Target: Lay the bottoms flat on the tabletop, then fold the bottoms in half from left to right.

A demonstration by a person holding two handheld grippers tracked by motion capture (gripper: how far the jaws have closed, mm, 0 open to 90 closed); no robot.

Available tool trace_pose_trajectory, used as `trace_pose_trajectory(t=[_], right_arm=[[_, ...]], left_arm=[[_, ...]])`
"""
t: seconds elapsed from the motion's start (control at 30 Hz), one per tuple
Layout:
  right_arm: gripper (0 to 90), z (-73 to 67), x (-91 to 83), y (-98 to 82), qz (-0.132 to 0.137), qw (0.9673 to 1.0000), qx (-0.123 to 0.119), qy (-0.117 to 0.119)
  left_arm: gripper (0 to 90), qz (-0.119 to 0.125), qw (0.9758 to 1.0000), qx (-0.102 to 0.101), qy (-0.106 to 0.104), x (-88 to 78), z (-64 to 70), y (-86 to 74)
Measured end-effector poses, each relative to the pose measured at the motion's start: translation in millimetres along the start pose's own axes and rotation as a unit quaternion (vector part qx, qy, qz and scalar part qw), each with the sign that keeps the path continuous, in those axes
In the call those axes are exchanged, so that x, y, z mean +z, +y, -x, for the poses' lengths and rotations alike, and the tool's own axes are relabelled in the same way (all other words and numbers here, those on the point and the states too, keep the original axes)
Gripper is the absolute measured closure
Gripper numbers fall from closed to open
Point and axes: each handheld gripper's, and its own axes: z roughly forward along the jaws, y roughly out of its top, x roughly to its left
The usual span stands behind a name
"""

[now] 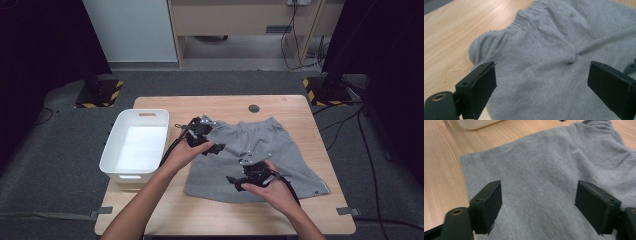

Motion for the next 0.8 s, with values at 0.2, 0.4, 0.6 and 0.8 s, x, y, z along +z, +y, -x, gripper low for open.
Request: trace_pose_trajectory(t=[0.2,0.4,0.6,0.8], right_arm=[[30.2,-12.4,9.8,5.1,-0.003,0.9998,-0.01,0.015],[33.9,-31.4,25.1,12.9,-0.003,0.9993,-0.018,0.031],[38.5,-50.5,44.5,18.9,-0.006,0.9986,-0.03,0.043],[44.7,-67.3,58.0,25.5,-0.006,0.9978,-0.042,0.05]], left_arm=[[7.5,-0.006,1.0,-0.001,0.005,1.1,-6.8,6.8],[7.6,-0.013,0.9999,-0.005,0.006,4.7,-14.7,10.2],[7.5,0.0,0.9996,-0.024,0.013,2.7,-24.2,10.2],[7.2,0.0,0.9994,-0.033,0.007,0.0,-26.9,8.3]])
